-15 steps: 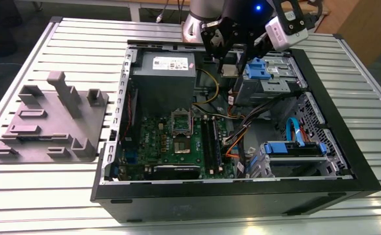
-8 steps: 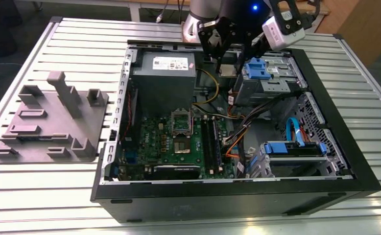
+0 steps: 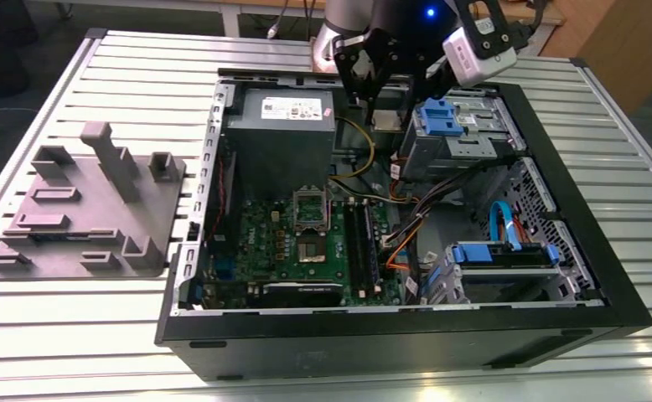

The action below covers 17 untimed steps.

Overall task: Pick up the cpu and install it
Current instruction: 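Pick up the cpu and move it towards the insertion slot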

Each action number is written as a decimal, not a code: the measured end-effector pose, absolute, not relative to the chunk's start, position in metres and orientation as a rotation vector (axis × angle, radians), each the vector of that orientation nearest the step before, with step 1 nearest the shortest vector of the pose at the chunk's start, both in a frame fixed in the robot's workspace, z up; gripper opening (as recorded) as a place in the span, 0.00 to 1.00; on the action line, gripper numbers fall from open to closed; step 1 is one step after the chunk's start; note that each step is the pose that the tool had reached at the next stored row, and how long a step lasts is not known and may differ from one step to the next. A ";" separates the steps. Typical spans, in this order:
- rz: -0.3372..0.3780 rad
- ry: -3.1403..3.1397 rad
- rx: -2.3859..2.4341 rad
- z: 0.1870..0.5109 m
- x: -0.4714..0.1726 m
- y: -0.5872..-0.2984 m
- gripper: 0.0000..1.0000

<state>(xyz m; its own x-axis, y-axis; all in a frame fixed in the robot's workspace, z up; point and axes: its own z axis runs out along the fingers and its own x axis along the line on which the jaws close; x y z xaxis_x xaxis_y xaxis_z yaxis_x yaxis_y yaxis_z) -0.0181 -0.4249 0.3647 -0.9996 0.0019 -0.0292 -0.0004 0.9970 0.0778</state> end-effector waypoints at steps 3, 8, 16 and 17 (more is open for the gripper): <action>0.121 3.110 0.001 0.365 -0.018 -0.425 0.47; 0.121 3.110 0.001 0.365 -0.019 -0.425 0.47; 0.121 3.110 0.001 0.364 -0.028 -0.434 0.47; 0.121 3.110 0.001 0.364 -0.029 -0.435 0.47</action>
<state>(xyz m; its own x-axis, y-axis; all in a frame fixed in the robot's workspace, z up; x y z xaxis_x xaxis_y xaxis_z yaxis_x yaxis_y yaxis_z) -0.0295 -0.4347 0.3635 -0.9996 0.0019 -0.0293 -0.0004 0.9970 0.0779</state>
